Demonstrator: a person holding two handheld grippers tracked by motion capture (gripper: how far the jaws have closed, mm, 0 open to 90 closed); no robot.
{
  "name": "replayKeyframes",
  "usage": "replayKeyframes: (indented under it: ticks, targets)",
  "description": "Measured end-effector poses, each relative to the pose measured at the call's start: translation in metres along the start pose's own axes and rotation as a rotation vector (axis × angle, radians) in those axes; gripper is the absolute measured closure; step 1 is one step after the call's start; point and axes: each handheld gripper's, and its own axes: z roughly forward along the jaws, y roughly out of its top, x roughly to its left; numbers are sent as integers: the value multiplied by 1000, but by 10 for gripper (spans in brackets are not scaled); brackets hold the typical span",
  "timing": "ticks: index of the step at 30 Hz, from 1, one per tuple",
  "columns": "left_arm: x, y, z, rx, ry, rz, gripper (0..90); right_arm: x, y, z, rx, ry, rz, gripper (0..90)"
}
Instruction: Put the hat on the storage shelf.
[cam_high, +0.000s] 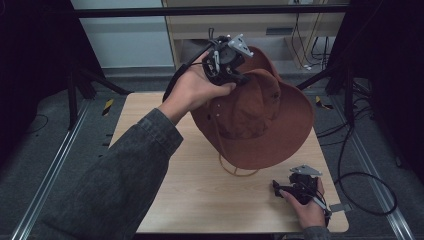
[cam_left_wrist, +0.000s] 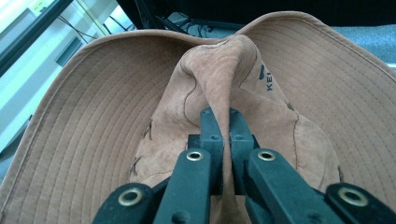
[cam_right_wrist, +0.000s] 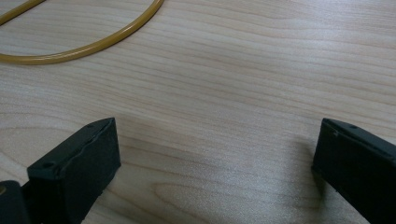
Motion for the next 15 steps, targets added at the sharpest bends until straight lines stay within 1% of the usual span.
replayKeyframes:
  ticks: [4,7,8,11,15]
  targets:
    - [-1,3,10,12,-5,-2,885,0,0,0,0,0,-1,8]
    - [0,2,17,22,-8,-5,885,0,0,0,0,0,0,8]
    - [0,2,17,22,-8,-5,885,0,0,0,0,1,1,7]
    - [2,1,25,32,-15,-9,884,0,0,0,0,-1,1,8]
    - [1,0,30,44,-18,-5,884,0,0,0,0,-1,1,7]
